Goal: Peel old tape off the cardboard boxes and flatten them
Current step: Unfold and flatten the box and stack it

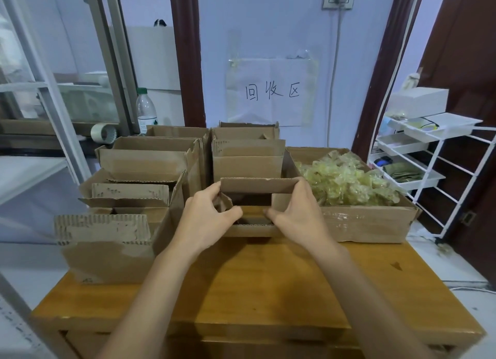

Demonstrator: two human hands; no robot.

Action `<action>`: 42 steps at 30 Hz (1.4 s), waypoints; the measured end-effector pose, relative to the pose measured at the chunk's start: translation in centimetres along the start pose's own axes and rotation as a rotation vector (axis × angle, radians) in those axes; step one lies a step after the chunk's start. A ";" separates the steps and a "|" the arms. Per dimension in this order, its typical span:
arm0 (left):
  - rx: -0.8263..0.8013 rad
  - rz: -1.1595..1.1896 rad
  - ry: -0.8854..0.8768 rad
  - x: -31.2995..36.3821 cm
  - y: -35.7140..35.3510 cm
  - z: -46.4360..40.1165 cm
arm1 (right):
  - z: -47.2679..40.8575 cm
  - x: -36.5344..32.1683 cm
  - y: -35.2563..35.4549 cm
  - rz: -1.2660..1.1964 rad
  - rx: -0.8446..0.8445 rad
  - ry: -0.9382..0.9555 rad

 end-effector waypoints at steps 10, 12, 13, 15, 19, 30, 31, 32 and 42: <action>-0.072 0.008 0.006 -1.5 -0.7 0.4 | 0.2 -0.1 0.5 -0.015 -0.062 0.020; -0.051 -0.066 0.025 -1.5 -1.2 0.3 | 0.2 -0.3 0.5 -0.014 -0.051 0.035; -0.034 -0.094 0.035 -1.5 -1.4 0.3 | 0.2 -0.3 0.4 -0.016 -0.052 0.038; -0.024 -0.117 0.054 -1.5 -1.7 0.0 | 0.2 -0.4 0.5 -0.032 -0.059 0.038; -0.043 -0.142 0.065 -0.9 -1.6 -0.1 | 0.3 -0.4 0.6 -0.068 -0.084 0.045; -0.107 -0.040 0.126 -0.1 -0.7 0.0 | 0.9 -0.8 0.6 -0.118 -0.172 0.041; -0.113 -0.038 0.134 -0.2 -0.7 0.0 | 0.9 -0.8 0.6 -0.130 -0.175 0.043; -0.114 -0.037 0.136 -0.1 -0.6 0.0 | 1.0 -0.8 0.6 -0.148 -0.179 0.043; -0.200 -0.019 0.098 0.5 -0.7 0.3 | 1.3 1.8 1.6 -0.412 -0.131 -0.011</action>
Point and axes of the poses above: each hand's wrist, its own z-axis away from the middle knuckle, its own y-axis out of the back of the hand, x = y × z, the point moved 9 cm from there along -z, towards the middle knuckle, and after that the axes turned 5 degrees about y, right-handed, at the moved point
